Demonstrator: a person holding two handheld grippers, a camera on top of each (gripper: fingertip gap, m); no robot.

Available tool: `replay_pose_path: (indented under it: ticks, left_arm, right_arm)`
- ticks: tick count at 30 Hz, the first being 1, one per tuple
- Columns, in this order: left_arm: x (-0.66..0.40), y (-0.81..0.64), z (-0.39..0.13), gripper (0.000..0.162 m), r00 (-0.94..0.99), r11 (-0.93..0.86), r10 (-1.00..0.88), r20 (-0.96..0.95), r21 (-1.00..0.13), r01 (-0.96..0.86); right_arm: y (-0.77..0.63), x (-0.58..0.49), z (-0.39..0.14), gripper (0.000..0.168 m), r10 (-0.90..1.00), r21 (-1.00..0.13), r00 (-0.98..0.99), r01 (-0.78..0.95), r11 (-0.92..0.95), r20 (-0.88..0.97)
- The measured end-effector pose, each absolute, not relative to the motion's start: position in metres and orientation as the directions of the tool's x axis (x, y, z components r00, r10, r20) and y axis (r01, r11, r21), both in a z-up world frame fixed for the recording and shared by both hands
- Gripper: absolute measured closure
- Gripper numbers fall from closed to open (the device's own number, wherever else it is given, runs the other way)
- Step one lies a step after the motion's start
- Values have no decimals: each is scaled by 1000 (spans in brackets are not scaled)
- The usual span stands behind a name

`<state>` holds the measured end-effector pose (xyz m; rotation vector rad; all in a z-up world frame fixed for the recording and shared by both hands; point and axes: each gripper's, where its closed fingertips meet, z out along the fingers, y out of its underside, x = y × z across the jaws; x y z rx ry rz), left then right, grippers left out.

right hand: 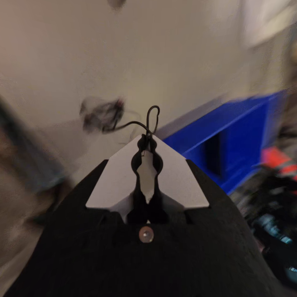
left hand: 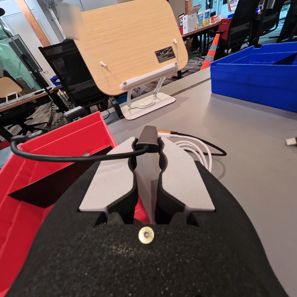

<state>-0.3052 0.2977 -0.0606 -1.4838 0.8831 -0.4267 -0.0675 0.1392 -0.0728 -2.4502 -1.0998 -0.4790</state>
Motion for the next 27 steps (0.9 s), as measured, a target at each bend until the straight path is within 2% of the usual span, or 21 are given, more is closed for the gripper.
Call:
replay_pose_path:
  ticks: [2,3,5,7,9,11,12,14,16,17,20,22,25,27]
  left_arm:
    - [-302,294,-60,139,622,107,-737,-264,-955,-277]
    - [-301,293,-60,139,619,114,-738,-271,-953,-281]
    - [-300,291,-61,139,612,116,-742,-274,-951,-286]
    - [-301,292,-61,139,614,114,-741,-271,-952,-283]
    - [-303,293,-62,139,615,105,-744,-263,-954,-281]
    - [-304,294,-63,139,617,94,-746,-252,-956,-276]
    - [-305,295,-63,139,616,88,-748,-245,-958,-274]
    - [-305,295,-64,139,616,77,-752,-233,-960,-268]
    - [-304,295,-64,139,613,70,-758,-225,-962,-266]
    - [-303,295,-65,139,610,69,-760,-225,-961,-268]
    - [-300,293,-66,139,602,75,-764,-234,-958,-278]
    - [-299,291,-66,139,598,80,-765,-239,-956,-281]
    - [-299,290,-67,139,593,79,-769,-240,-956,-284]
    - [-300,291,-68,139,594,73,-770,-234,-957,-282]
  right_arm:
    - [178,-104,-13,164,502,-539,637,768,-346,585]
    - [187,-110,10,164,430,-635,682,723,-274,591]
    - [192,-118,19,165,417,-726,742,646,-237,525]
    - [193,-124,-2,165,492,-747,758,603,-280,428]
    - [172,-122,-60,165,659,-581,703,663,-472,267]
    - [119,-116,-118,165,770,-318,637,734,-599,19]
    - [100,-108,-135,166,761,-211,646,737,-642,-58]
    - [69,-103,-155,168,677,-67,697,683,-727,-238]
    - [48,-96,-167,168,621,52,712,670,-741,-327]
    - [45,-101,-169,168,634,41,684,691,-722,-362]
    - [77,-146,-153,167,733,-289,539,686,-668,-415]
    - [104,-153,-139,164,754,-421,544,625,-657,-368]
    - [130,-129,-113,159,725,-530,656,546,-649,-211]
    - [131,-100,-104,136,625,-542,763,458,-704,-167]
